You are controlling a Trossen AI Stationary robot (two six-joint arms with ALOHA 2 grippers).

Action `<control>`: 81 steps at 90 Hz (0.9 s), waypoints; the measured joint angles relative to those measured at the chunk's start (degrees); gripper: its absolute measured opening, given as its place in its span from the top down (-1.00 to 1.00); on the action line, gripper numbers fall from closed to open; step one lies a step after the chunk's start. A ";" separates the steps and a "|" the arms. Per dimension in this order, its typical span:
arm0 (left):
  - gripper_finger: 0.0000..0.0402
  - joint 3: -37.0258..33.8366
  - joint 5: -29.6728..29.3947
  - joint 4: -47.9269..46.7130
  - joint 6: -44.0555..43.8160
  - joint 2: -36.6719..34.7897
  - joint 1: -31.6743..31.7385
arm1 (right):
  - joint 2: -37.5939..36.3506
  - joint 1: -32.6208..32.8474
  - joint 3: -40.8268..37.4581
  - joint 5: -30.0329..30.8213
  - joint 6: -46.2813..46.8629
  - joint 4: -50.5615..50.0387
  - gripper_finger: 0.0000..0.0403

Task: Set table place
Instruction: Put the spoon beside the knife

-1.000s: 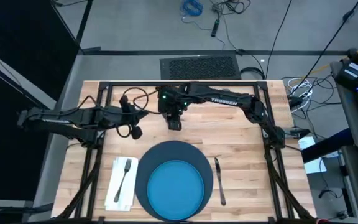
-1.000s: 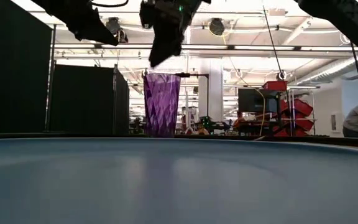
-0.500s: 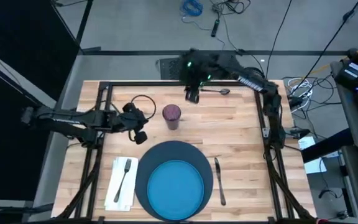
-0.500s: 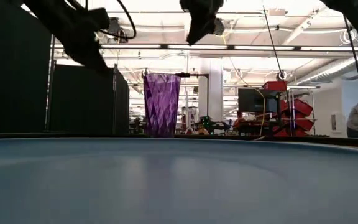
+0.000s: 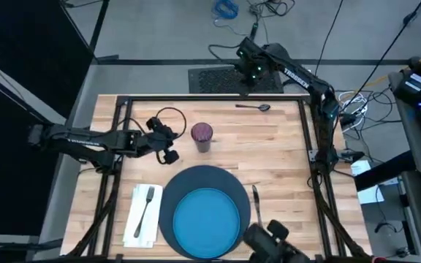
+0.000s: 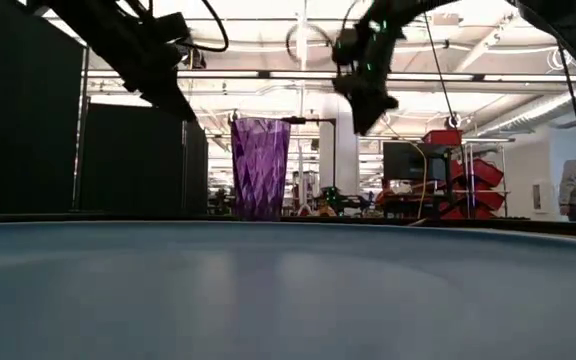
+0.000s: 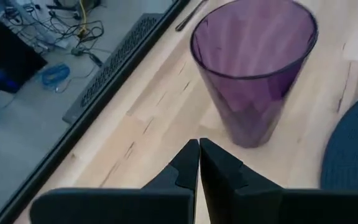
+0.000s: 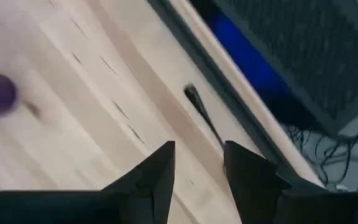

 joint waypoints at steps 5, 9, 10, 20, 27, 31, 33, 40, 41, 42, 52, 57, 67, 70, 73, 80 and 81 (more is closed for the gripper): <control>1.00 0.00 0.05 0.03 0.71 0.00 0.00 | 0.00 -0.33 -4.10 -0.17 -0.15 3.06 0.39; 1.00 0.00 0.05 0.01 0.92 0.00 0.00 | 0.02 -0.38 -7.14 -0.18 -0.69 5.23 0.39; 1.00 0.00 0.05 0.01 0.94 0.00 0.00 | 0.02 -0.38 -7.88 -0.17 -0.86 5.76 0.39; 1.00 0.02 0.10 0.00 0.97 0.00 0.00 | 0.04 -0.78 -14.41 -0.15 -2.91 9.76 0.39; 1.00 0.02 0.16 -0.06 0.98 0.00 0.00 | 0.04 -1.29 -17.77 -0.14 -4.00 11.89 0.39; 1.00 0.02 0.16 -0.03 0.98 0.00 0.00 | 0.04 -1.67 -19.11 -0.18 -4.12 12.48 0.39; 1.00 0.02 0.16 -0.03 0.98 0.00 0.00 | 0.04 -1.92 -19.71 -0.16 -4.12 12.83 0.39; 1.00 0.02 0.17 0.01 0.98 0.00 0.00 | 0.04 -2.81 -21.23 -0.14 -4.13 14.50 0.39; 1.00 0.02 0.18 0.01 0.98 0.00 0.00 | 0.04 -2.95 -21.42 -0.14 -4.14 14.69 0.39; 1.00 0.02 0.18 0.01 0.99 0.00 0.00 | 0.04 -3.08 -21.55 -0.15 -4.16 14.74 0.39; 1.00 0.02 0.19 0.33 0.97 0.00 0.00 | 0.31 -4.45 -22.26 -0.14 -4.51 16.11 0.39; 1.00 0.02 0.22 0.34 0.94 0.00 0.00 | 0.50 -5.22 -22.26 -0.14 -4.56 16.66 0.39; 1.00 0.02 0.38 0.42 0.95 0.00 0.00 | 1.35 -6.55 -22.26 -1.21 -4.61 17.35 0.39; 1.00 0.02 0.43 0.61 0.97 0.00 0.00 | 1.77 -6.82 -22.26 -2.09 -4.74 17.39 0.39; 1.00 0.02 0.78 1.24 0.99 0.00 0.01 | 2.20 -7.17 -22.26 -2.89 -4.77 17.40 0.39; 1.00 0.60 3.47 1.71 1.93 0.00 0.02 | 3.26 -7.61 -22.26 -3.22 -4.80 17.39 0.39; 1.00 0.87 4.04 1.62 2.17 0.00 0.02 | 3.37 -7.62 -22.26 -3.22 -4.79 17.37 0.39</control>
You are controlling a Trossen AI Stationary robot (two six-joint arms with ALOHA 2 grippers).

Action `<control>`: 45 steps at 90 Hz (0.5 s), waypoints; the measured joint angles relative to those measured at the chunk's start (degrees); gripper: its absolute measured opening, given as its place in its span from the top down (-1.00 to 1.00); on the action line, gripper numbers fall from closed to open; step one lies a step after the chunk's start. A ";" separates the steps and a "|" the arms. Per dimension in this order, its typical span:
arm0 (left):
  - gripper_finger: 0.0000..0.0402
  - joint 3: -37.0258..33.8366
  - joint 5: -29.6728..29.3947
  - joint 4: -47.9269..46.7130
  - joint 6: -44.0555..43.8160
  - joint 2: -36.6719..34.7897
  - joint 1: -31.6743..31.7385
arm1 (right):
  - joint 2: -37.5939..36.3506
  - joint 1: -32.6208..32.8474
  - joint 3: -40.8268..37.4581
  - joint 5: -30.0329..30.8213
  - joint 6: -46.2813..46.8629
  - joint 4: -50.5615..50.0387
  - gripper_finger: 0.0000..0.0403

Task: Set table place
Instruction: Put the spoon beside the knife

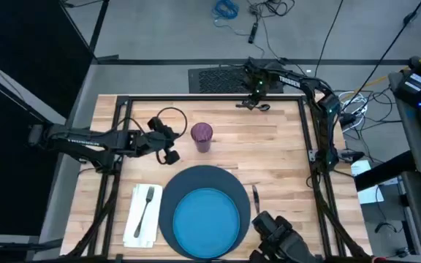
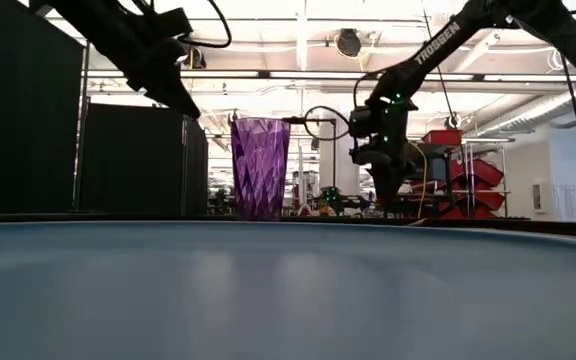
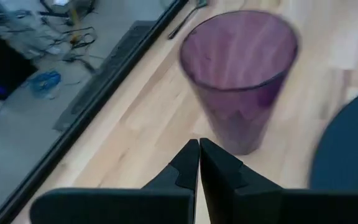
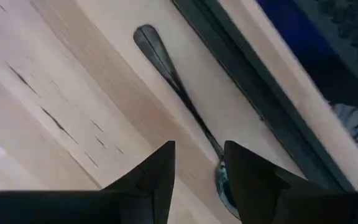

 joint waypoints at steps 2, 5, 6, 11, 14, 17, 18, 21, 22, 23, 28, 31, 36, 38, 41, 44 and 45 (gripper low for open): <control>1.00 0.55 1.14 -0.07 0.42 0.00 0.00 | 0.23 0.00 0.00 0.09 0.00 0.00 0.39; 1.00 1.55 2.69 0.06 0.66 0.00 0.00 | 0.49 0.02 0.00 0.12 -0.01 0.12 0.39; 1.00 1.94 3.06 0.11 0.73 0.00 0.03 | 0.56 0.03 0.00 0.08 -0.01 0.13 0.39; 1.00 4.29 4.34 -0.17 0.46 0.00 0.47 | 0.85 0.04 0.00 0.09 -0.01 0.10 0.39; 1.00 5.89 5.03 -0.60 -1.31 -0.01 1.01 | 0.93 0.07 0.00 0.07 -0.01 0.10 0.39; 1.00 7.51 5.87 -1.31 -4.57 -0.04 2.01 | 0.93 0.09 0.00 0.05 -0.01 0.06 0.39; 1.00 8.10 6.27 -1.68 -5.85 -0.04 2.43 | 0.93 0.11 0.00 0.05 -0.01 0.07 0.39; 1.00 10.01 8.01 -3.00 -9.47 -0.04 3.82 | 0.93 0.15 0.00 0.06 0.00 0.15 0.39; 1.00 10.62 8.64 -3.44 -10.60 -0.04 4.35 | 0.93 0.17 0.00 0.07 0.01 0.15 0.39; 1.00 11.22 9.31 -3.86 -11.68 -0.04 4.88 | 0.93 0.20 0.00 0.07 0.01 0.15 0.39; 1.00 14.02 12.51 -5.77 -14.96 -0.02 7.65 | 0.93 0.20 0.00 0.07 0.03 0.08 0.39; 1.00 15.53 14.26 -6.88 -15.79 0.17 9.28 | 0.93 0.20 0.00 0.09 0.01 -0.02 0.39; 1.00 17.52 16.45 -8.60 -16.79 0.54 12.15 | 0.93 0.20 0.00 0.07 -0.01 -0.18 0.39; 1.00 18.25 17.08 -9.44 -17.54 0.67 13.23 | 0.93 0.20 0.00 0.09 -0.10 -0.23 0.39; 1.00 19.30 18.26 -10.92 -18.45 0.95 14.78 | 0.93 0.20 0.00 0.07 -0.41 -0.45 0.39; 1.00 20.22 19.62 -11.99 -19.29 1.13 16.22 | 0.93 0.20 0.00 0.07 -0.98 -0.82 0.39; 1.00 20.55 20.07 -12.36 -19.57 1.21 16.72 | 0.93 0.20 0.00 0.07 -1.17 -0.95 0.39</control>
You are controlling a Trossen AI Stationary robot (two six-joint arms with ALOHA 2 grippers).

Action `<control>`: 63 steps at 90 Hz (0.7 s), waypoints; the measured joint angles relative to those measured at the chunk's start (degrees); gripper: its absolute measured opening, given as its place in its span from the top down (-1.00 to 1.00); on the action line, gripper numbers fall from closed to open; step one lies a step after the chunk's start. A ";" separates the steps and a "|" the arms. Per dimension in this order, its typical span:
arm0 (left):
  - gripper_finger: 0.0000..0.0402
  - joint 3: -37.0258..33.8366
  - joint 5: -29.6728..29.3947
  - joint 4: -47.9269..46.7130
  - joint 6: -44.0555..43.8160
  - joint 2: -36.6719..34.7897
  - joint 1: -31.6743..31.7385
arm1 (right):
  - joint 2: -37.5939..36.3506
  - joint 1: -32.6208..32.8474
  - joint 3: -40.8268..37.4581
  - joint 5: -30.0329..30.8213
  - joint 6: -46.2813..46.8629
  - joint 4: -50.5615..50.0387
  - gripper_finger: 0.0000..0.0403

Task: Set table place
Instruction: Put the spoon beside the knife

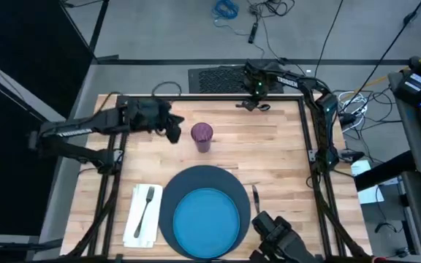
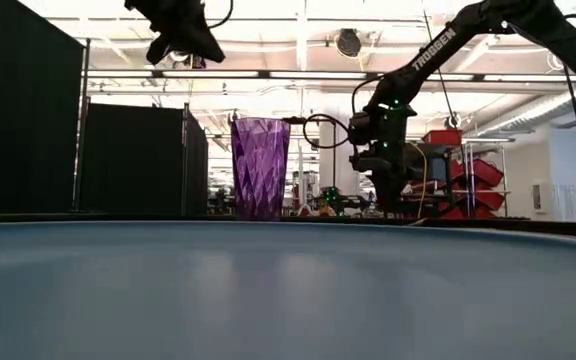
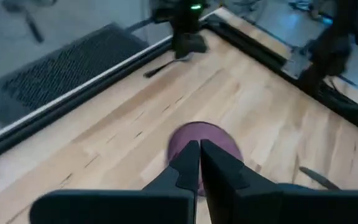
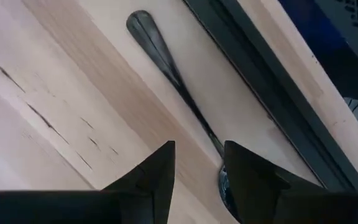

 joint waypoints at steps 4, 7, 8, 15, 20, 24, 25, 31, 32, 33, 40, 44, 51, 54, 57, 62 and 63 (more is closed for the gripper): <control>1.00 1.35 1.63 -1.32 -1.42 0.39 1.99 | 0.00 0.00 0.00 0.02 -0.95 -0.75 0.39; 1.00 2.16 3.27 -2.10 -2.55 0.72 3.53 | 0.00 0.02 0.00 0.02 -1.81 -1.30 0.39; 1.00 2.36 3.92 -2.36 -2.86 0.83 4.07 | 0.00 0.02 0.00 0.02 -2.13 -1.40 0.39; 1.00 2.98 8.87 -4.08 -5.99 2.06 7.65 | 0.00 0.02 0.00 0.02 -4.16 -1.36 0.39; 1.00 3.09 11.08 -4.26 -7.96 3.50 9.64 | 0.00 -0.17 0.00 0.02 -5.15 -1.24 0.39; 1.00 3.10 11.83 -4.58 -8.95 4.79 10.98 | 0.00 -0.42 0.00 0.03 -5.97 -0.89 0.39; 1.00 3.10 11.90 -4.73 -9.10 5.15 11.27 | 0.00 -0.49 0.00 0.03 -6.13 -0.78 0.39; 1.00 3.10 12.85 -4.80 -9.39 7.48 12.75 | 0.00 -0.83 0.00 0.12 -6.65 -0.31 0.39; 1.00 3.10 13.23 -4.75 -9.28 7.89 12.98 | 0.00 -0.89 0.00 0.13 -6.75 -0.31 0.39; 1.00 3.10 13.60 -4.72 -9.10 8.30 13.20 | 0.00 -0.95 0.00 0.14 -6.86 -0.32 0.39; 1.00 3.10 15.03 -4.66 -7.55 10.49 14.17 | 0.00 -1.29 0.00 0.17 -7.67 -0.30 0.39; 1.00 3.10 15.21 -4.31 -6.99 11.44 14.39 | 0.00 -1.61 0.00 0.15 -8.13 -0.19 0.39; 1.00 3.10 15.68 -4.23 -7.04 12.97 14.76 | 0.00 -1.83 0.00 0.15 -8.88 0.14 0.39; 1.00 3.10 16.21 -4.25 -7.09 13.54 14.87 | 0.00 -1.97 0.00 0.10 -9.11 0.16 0.39; 1.00 3.10 16.89 -3.94 -7.28 14.09 14.89 | 0.00 -2.15 0.00 0.08 -9.18 0.23 0.39; 1.00 3.10 18.90 -2.39 -8.70 14.49 14.93 | 0.00 -2.47 0.00 0.12 -9.41 0.52 0.39; 1.00 3.10 19.51 -2.04 -8.97 14.56 14.93 | 0.00 -2.54 0.00 0.15 -9.47 0.58 0.39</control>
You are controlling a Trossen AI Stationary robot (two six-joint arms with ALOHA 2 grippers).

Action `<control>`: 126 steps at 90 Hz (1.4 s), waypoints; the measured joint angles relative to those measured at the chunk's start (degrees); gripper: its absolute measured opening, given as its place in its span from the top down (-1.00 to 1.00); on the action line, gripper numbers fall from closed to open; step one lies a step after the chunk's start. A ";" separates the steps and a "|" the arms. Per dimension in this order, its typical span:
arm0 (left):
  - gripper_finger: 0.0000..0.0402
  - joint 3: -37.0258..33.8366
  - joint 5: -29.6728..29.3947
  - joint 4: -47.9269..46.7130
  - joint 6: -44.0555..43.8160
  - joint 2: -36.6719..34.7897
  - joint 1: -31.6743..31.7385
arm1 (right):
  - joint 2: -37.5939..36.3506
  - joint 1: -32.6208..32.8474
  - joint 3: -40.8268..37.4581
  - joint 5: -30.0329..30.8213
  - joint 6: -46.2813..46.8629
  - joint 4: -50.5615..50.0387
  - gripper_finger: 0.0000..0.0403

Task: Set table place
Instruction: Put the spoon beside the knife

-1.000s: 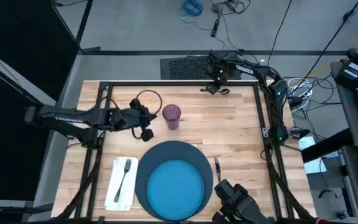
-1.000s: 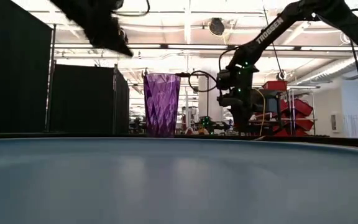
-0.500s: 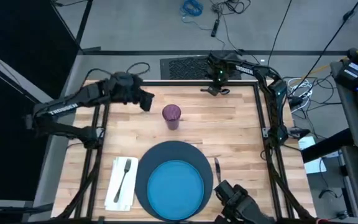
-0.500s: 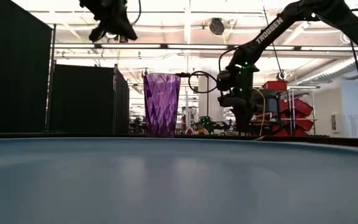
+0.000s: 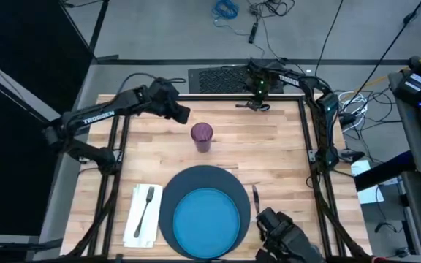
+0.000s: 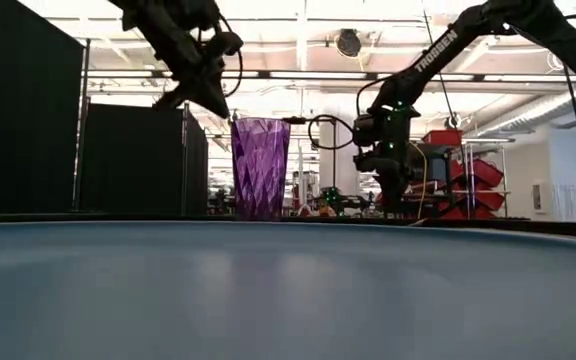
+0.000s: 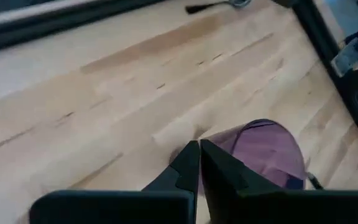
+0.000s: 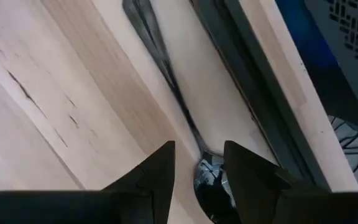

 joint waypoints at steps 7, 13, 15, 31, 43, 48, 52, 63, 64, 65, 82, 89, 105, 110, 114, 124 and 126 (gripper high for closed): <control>1.00 0.00 6.27 2.47 -1.83 0.30 -0.05 | 0.00 -0.24 0.00 0.00 -0.31 0.40 0.39; 1.00 0.00 10.11 5.11 -2.72 0.47 -0.56 | 0.00 -0.53 0.00 -0.02 -0.54 0.43 0.39; 1.00 0.00 10.73 5.84 -2.72 0.47 -0.83 | 0.00 -0.52 0.00 -0.02 -0.58 0.50 0.39; 0.88 0.00 10.09 8.02 -2.69 0.47 -2.16 | 0.00 -0.50 0.00 -0.08 -0.75 0.88 0.39; 0.63 0.00 9.53 7.96 -2.69 1.38 -2.50 | -0.02 -0.50 0.00 -0.10 -0.76 0.84 0.39; 0.52 0.00 8.50 7.85 -2.89 1.87 -2.79 | -0.02 -0.50 0.00 -0.08 -0.75 0.77 0.39; 0.43 0.00 7.48 7.85 -5.24 2.18 -3.02 | -0.02 -0.50 0.00 -0.08 -0.74 0.71 0.39; 0.30 0.00 7.57 7.39 -10.95 3.03 -3.01 | -0.02 -0.50 0.00 -0.08 -0.75 0.64 0.39; 0.30 0.00 7.59 7.39 -10.95 3.07 -3.00 | -0.02 -0.50 0.00 -0.08 -0.76 0.64 0.39; 0.29 0.00 7.63 7.36 -10.90 3.11 -2.98 | -0.02 -0.50 0.00 -0.08 -0.76 0.66 0.39; 0.28 -0.02 7.73 7.41 -7.91 3.04 -3.02 | -0.02 -0.50 0.00 -0.08 -0.76 0.64 0.39; 0.28 -0.02 7.68 7.41 -6.72 3.03 -3.02 | -0.02 -0.50 0.00 -0.08 -0.76 0.64 0.39; 0.28 1.99 7.64 1.77 -4.40 3.07 -3.02 | -0.02 -0.50 0.00 -0.08 -0.76 0.58 0.39; 0.28 4.51 6.80 -2.48 -2.10 3.05 -2.91 | -0.04 -0.50 0.00 -0.08 -0.76 0.58 0.39; 0.28 6.48 4.72 -5.70 0.03 3.17 -2.89 | -0.04 -0.50 0.00 -0.08 -0.76 0.58 0.39; 0.28 10.38 1.42 -11.48 3.26 4.39 -2.91 | -0.04 -0.48 0.00 -0.08 -0.74 0.51 0.39; 0.28 10.80 1.43 -12.09 3.31 4.87 -2.96 | -0.04 -0.50 0.00 -0.08 -0.72 0.48 0.39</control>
